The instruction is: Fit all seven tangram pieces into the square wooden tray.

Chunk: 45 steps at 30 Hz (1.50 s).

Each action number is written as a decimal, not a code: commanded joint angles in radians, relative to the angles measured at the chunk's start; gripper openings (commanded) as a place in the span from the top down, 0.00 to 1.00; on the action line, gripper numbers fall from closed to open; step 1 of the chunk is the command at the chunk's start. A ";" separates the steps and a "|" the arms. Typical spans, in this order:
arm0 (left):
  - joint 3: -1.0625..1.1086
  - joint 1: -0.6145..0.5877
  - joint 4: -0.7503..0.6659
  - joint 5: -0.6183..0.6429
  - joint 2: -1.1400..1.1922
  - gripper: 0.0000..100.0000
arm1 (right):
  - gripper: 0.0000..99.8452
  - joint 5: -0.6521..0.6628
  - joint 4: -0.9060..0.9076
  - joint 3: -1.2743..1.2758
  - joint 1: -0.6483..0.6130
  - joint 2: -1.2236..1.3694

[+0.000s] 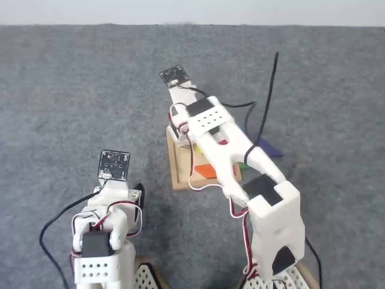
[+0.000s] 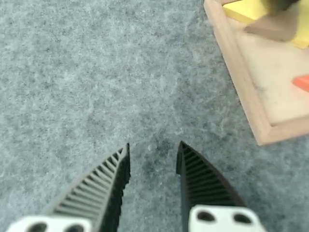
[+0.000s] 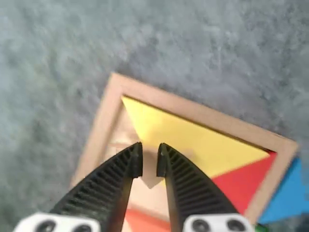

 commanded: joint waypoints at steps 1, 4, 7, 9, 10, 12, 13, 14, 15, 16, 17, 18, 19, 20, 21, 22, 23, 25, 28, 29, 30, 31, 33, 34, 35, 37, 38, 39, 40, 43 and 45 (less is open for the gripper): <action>-0.008 0.002 0.009 -0.006 -0.028 0.85 | 0.92 0.061 0.099 -0.008 0.053 -0.073; -0.008 0.002 0.009 -0.006 -0.028 0.85 | 0.92 0.063 0.151 -0.006 0.059 -0.127; -0.008 0.002 0.009 -0.006 -0.028 0.85 | 0.92 0.061 0.174 -0.005 0.061 -0.165; -0.008 0.002 0.009 -0.006 -0.028 0.85 | 0.95 0.061 0.165 0.020 0.071 -0.185; -0.008 0.002 0.009 -0.006 -0.028 0.85 | 0.96 0.061 0.153 0.038 0.079 -0.193; -0.008 0.002 0.009 -0.006 -0.028 0.85 | 0.97 0.061 0.117 0.077 0.091 -0.211; -0.008 0.002 0.009 -0.006 -0.028 0.85 | 0.96 0.061 0.097 0.097 0.093 -0.225; -0.008 0.002 0.009 -0.006 -0.028 0.85 | 0.96 0.061 0.082 0.115 0.091 -0.246; -0.008 0.002 0.009 -0.006 -0.028 0.85 | 0.95 0.063 0.068 0.137 0.077 -0.274; -0.008 0.002 0.009 -0.006 -0.028 0.85 | 0.95 0.066 0.050 0.164 0.059 -0.308; -0.008 0.002 0.009 -0.006 -0.028 0.85 | 0.95 0.092 0.025 0.199 0.038 -0.346; -0.008 0.002 0.009 -0.006 -0.028 0.85 | 0.95 0.127 -0.002 0.238 0.013 -0.386; -0.008 0.002 0.009 -0.006 -0.028 0.85 | 0.95 0.152 -0.033 0.278 -0.008 -0.424; -0.008 0.002 0.009 -0.006 -0.028 0.85 | 0.95 0.169 -0.068 0.319 -0.025 -0.458; -0.008 0.002 0.009 -0.006 -0.028 0.85 | 0.95 0.178 -0.104 0.356 -0.035 -0.487; -0.008 0.002 0.009 -0.006 -0.028 0.85 | 0.95 0.181 -0.131 0.385 -0.038 -0.506; -0.008 0.002 0.009 -0.006 -0.028 0.85 | 0.95 0.184 -0.150 0.402 -0.038 -0.509; -0.008 0.002 0.009 -0.006 -0.028 0.85 | 0.95 0.207 -0.159 0.405 -0.035 -0.487; -0.008 0.002 0.009 -0.006 -0.028 0.85 | 0.95 0.249 -0.154 0.379 -0.038 -0.414; -0.008 0.002 0.009 -0.006 -0.028 0.85 | 0.95 0.256 -0.154 0.365 -0.038 -0.384; -0.008 0.002 0.009 -0.006 -0.028 0.85 | 0.95 0.259 -0.153 0.347 -0.036 -0.357; -0.008 0.002 0.009 -0.006 -0.028 0.85 | 0.95 0.261 -0.153 0.328 -0.035 -0.331; -0.008 0.002 0.009 -0.006 -0.028 0.85 | 0.94 0.262 -0.151 0.293 -0.035 -0.283; -0.008 0.002 0.009 -0.006 -0.028 0.85 | 0.92 0.262 -0.150 0.279 -0.036 -0.262; -0.008 0.002 0.009 -0.006 -0.028 0.85 | 0.91 0.262 -0.137 0.261 -0.038 -0.243; -0.008 0.002 0.009 -0.006 -0.028 0.85 | 0.90 0.262 -0.113 0.218 -0.033 -0.211; -0.008 0.002 0.009 -0.006 -0.028 0.85 | 0.90 0.261 -0.104 0.195 -0.025 -0.196; -0.008 0.002 0.009 -0.006 -0.028 0.85 | 0.90 0.255 -0.097 0.173 -0.010 -0.183; -0.008 0.002 0.009 -0.006 -0.028 0.85 | 0.90 0.255 -0.090 0.153 0.004 -0.171; -0.008 0.002 0.009 -0.006 -0.028 0.85 | 0.90 0.229 -0.088 0.107 0.051 -0.137; -0.008 0.002 0.009 -0.006 -0.028 0.85 | 0.90 0.209 -0.090 0.089 0.081 -0.116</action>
